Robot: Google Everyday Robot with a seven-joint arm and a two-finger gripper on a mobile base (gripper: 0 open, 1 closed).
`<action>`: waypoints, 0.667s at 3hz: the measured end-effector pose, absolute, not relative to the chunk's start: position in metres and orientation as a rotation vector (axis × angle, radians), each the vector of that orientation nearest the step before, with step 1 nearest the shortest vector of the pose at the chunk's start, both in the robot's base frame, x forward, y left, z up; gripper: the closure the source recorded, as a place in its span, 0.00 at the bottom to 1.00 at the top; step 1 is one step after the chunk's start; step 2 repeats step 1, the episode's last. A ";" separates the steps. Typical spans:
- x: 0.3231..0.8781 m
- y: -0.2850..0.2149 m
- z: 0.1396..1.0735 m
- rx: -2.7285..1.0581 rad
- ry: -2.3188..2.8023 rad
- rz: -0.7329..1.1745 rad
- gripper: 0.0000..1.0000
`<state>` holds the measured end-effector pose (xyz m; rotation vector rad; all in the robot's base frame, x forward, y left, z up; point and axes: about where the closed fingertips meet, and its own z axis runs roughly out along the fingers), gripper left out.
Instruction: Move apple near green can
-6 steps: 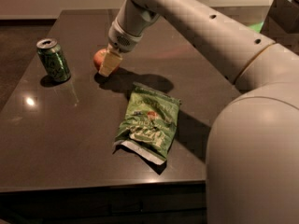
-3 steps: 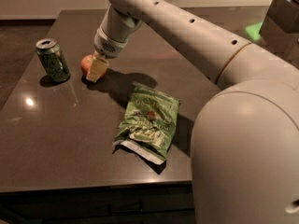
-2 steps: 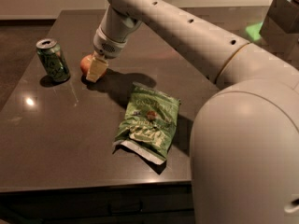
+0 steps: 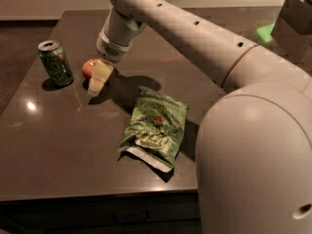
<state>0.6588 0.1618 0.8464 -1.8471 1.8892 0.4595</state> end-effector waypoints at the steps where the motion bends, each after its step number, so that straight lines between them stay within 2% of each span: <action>1: 0.659 0.162 0.846 -1.847 1.889 0.460 0.00; 2: 0.659 0.162 0.846 -1.847 1.889 0.460 0.00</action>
Offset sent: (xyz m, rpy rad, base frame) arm 0.0000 0.0000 0.0000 0.0000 0.0000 0.0000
